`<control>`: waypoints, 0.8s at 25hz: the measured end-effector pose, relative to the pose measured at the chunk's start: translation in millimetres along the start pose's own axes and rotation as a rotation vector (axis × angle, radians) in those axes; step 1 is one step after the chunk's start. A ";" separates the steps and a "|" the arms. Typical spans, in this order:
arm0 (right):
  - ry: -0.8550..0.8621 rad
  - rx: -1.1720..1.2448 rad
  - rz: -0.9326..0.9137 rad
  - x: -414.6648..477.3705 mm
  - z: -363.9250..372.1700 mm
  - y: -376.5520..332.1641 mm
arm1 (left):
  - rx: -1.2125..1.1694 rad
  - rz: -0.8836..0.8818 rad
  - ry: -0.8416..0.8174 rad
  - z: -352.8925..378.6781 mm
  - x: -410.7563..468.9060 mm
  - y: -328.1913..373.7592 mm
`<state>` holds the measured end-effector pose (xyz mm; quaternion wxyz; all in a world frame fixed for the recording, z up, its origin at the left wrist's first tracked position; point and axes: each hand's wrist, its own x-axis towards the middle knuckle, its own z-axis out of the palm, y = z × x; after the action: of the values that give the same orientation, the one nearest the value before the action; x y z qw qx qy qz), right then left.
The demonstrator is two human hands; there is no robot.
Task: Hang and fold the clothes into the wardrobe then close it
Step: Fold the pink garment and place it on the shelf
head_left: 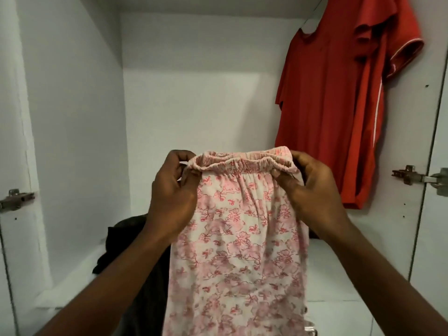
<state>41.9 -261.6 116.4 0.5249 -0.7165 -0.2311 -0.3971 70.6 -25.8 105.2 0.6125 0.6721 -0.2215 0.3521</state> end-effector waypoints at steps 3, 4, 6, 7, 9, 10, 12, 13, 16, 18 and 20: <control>0.154 -0.087 -0.177 -20.2 0.0 19.8 | 0.066 0.186 0.058 15.5 -18.2 -23.2; 0.196 -0.133 -0.194 -25.2 -2.0 29.6 | 0.085 0.237 0.055 21.0 -21.1 -30.3; 0.249 -0.301 -0.189 -34.5 -13.7 55.6 | 0.134 0.254 0.020 34.4 -23.8 -49.6; 0.238 -0.418 -0.178 -34.8 -22.6 69.3 | 0.160 0.234 -0.003 39.5 -22.0 -59.0; 0.141 -0.677 -0.049 -29.7 -37.2 113.1 | 0.213 0.125 -0.103 60.1 -14.8 -101.2; 0.073 -0.802 0.034 -25.6 -42.3 139.7 | 0.231 0.050 -0.162 73.2 -11.2 -126.5; -0.053 -0.961 0.203 -19.4 -47.6 196.1 | 0.256 -0.110 -0.243 103.7 -4.9 -183.0; -0.102 -0.992 0.284 -16.4 -47.7 223.7 | 0.281 -0.175 -0.270 119.4 -2.5 -210.7; -0.172 -0.976 0.517 -9.3 -43.8 296.7 | 0.368 -0.292 -0.338 160.8 5.7 -278.0; -0.211 -1.008 0.597 -8.8 -37.6 338.2 | 0.456 -0.312 -0.391 179.8 12.1 -315.9; -0.287 -1.134 0.627 -11.8 -30.4 370.2 | 0.544 -0.312 -0.465 192.1 14.9 -350.6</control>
<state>302.1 -415.7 -99.6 0.1212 -0.9608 0.1654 -0.1865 374.8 -158.9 -118.1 0.3916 0.8974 -0.1484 0.1389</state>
